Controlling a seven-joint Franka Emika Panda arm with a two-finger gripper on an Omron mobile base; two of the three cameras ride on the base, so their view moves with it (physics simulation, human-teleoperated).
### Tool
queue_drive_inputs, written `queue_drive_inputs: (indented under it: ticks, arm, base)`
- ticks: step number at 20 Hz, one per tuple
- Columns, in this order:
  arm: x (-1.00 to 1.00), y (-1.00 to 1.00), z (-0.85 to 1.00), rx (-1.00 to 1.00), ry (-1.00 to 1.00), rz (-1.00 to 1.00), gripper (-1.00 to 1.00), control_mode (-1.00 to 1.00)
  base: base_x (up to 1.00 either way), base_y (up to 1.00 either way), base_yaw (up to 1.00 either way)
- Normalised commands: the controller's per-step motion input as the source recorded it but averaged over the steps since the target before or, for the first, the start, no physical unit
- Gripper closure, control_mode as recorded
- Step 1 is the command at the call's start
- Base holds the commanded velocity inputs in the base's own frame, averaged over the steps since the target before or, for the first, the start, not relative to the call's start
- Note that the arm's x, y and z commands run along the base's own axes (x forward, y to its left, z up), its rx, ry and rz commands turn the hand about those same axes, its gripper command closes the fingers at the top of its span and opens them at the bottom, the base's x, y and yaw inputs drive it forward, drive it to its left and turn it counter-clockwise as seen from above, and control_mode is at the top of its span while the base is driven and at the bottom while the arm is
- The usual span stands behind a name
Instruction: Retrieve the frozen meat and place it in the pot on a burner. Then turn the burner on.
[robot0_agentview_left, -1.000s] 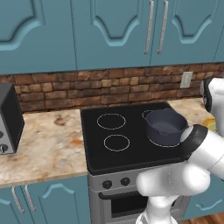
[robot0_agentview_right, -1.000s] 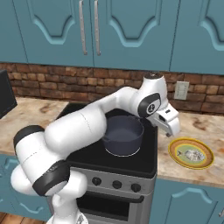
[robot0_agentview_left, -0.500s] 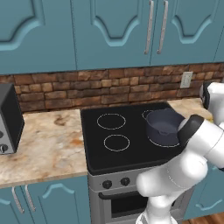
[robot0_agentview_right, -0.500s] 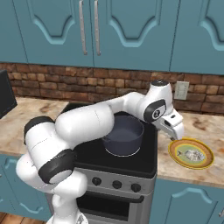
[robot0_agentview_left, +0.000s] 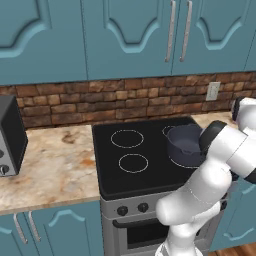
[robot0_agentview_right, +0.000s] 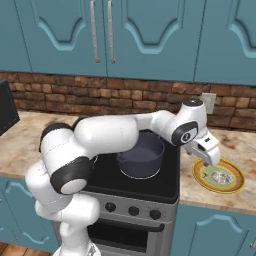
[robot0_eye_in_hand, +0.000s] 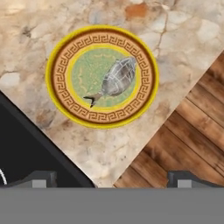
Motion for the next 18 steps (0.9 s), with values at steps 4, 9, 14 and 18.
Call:
queue_drive_inputs:
  ticks: [4, 9, 14, 18]
  arm:
    - [0.01, -0.38, -0.24, 0.01, 0.00, 0.00, -1.00, -1.00]
    - [0.16, -0.53, -0.32, 0.00, 0.00, 0.00, -1.00, -1.00]
    - [0.21, -0.34, -0.15, 0.00, 0.00, 0.00, -1.00, -1.00]
    - [0.32, -0.30, 0.00, 0.03, 0.00, 0.00, -1.00, -1.00]
  base:
    - [0.00, 0.00, 0.00]
    - [0.00, 0.00, 0.00]
    - [0.00, 0.00, 0.00]
    - [0.00, 0.00, 0.00]
